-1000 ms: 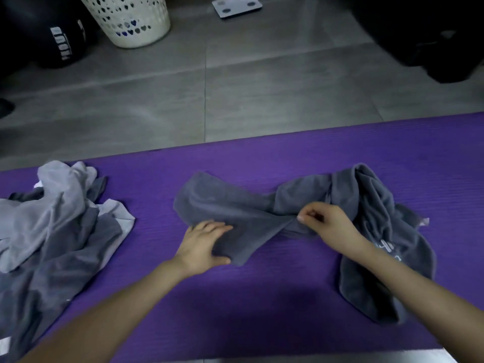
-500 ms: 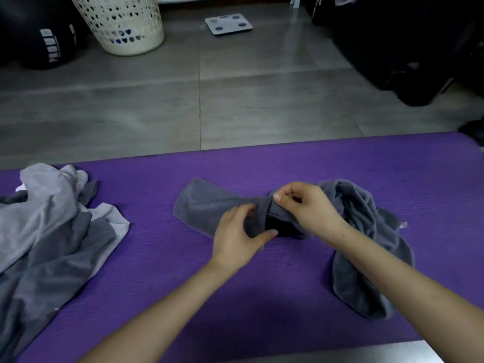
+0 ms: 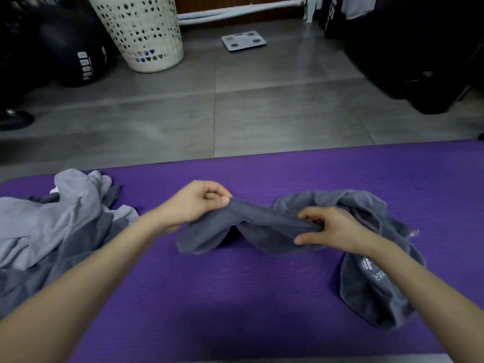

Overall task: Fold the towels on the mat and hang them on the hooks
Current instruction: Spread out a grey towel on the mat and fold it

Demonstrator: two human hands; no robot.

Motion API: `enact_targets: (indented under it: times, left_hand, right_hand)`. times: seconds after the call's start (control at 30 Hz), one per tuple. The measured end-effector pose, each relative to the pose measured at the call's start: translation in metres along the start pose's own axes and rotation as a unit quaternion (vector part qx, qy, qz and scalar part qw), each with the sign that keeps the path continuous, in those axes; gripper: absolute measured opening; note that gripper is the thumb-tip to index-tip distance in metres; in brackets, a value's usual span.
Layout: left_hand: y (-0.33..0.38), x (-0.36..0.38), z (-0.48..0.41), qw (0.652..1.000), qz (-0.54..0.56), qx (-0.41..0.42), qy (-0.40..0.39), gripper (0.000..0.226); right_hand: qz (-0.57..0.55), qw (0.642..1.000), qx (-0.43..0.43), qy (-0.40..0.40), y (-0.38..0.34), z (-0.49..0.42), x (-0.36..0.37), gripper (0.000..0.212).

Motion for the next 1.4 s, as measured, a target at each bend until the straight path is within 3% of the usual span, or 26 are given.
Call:
enact_targets:
  times: [0.07, 0.13, 0.2, 0.27, 0.33, 0.4, 0.5, 0.63, 0.8, 0.9, 1.07, 1.17, 1.3, 1.4]
  left_hand:
    - [0.010, -0.010, 0.004, 1.000, 0.003, -0.005, -0.014, 0.013]
    - [0.025, -0.020, 0.012, 1.000, -0.024, 0.007, -0.018, 0.014]
    - [0.044, -0.033, 0.024, 0.999, -0.034, 0.024, -0.021, 0.015]
    - [0.064, -0.050, 0.042, 0.998, -0.004, 0.039, -0.041, 0.016]
    - [0.081, -0.068, 0.061, 0.995, 0.033, 0.053, -0.084, 0.035]
    - [0.088, -0.086, 0.068, 0.991, 0.059, 0.045, -0.112, 0.042]
    - [0.071, -0.110, 0.049, 0.996, 0.022, -0.032, -0.078, 0.022]
    - [0.005, -0.119, -0.014, 0.958, -0.247, -0.132, 0.062, 0.011]
    - [-0.074, -0.100, -0.058, 0.917, -0.256, -0.187, 0.241, 0.012]
    - [-0.099, -0.075, -0.066, 0.931, -0.248, -0.157, 0.219, 0.009]
    - [-0.103, -0.026, -0.084, 0.957, -0.243, -0.027, 0.155, 0.010]
    - [-0.085, 0.008, -0.094, 0.953, -0.279, 0.056, 0.103, 0.014]
    - [-0.042, 0.051, -0.105, 0.939, -0.313, 0.140, 0.023, 0.033]
    - [-0.004, 0.068, -0.115, 0.932, -0.317, 0.178, -0.009, 0.041]
  right_hand:
    - [0.006, 1.000, -0.008, 0.012, 0.001, 0.004, -0.001, 0.019]
    - [-0.110, 0.993, -0.027, 0.038, -0.011, 0.007, -0.009, 0.019]
    - [-0.256, 0.964, -0.046, 0.058, -0.031, 0.010, -0.027, 0.023]
    - [-0.345, 0.936, -0.073, 0.023, -0.059, 0.017, -0.049, 0.013]
    - [-0.369, 0.922, -0.107, -0.045, -0.086, 0.020, -0.067, 0.024]
    - [-0.382, 0.915, -0.110, -0.067, -0.102, 0.010, -0.077, 0.017]
    - [-0.341, 0.939, -0.055, -0.011, -0.103, -0.033, -0.074, 0.011]
    - [-0.213, 0.976, 0.017, 0.043, -0.076, -0.112, -0.037, 0.003]
    - [-0.117, 0.987, 0.054, 0.100, -0.028, -0.161, -0.003, 0.027]
    - [-0.110, 0.985, 0.080, 0.105, 0.002, -0.146, 0.004, 0.025]
    - [-0.105, 0.963, 0.198, 0.148, 0.076, -0.085, -0.001, 0.025]
    - [0.010, 0.950, 0.257, 0.177, 0.110, -0.031, -0.020, 0.030]
    - [0.118, 0.906, 0.340, 0.223, 0.148, 0.033, -0.047, 0.051]
    - [0.056, 0.880, 0.396, 0.255, 0.180, 0.053, -0.051, 0.070]
Point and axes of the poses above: each hand's wrist, its own z-axis away from the middle knuckle, its own x-axis out of the palm, y = z × x, the point moved 2 cm from there along -z, towards the middle knuckle, and after that the axes turned 12 degrees about -z, right-handed, at the moved point
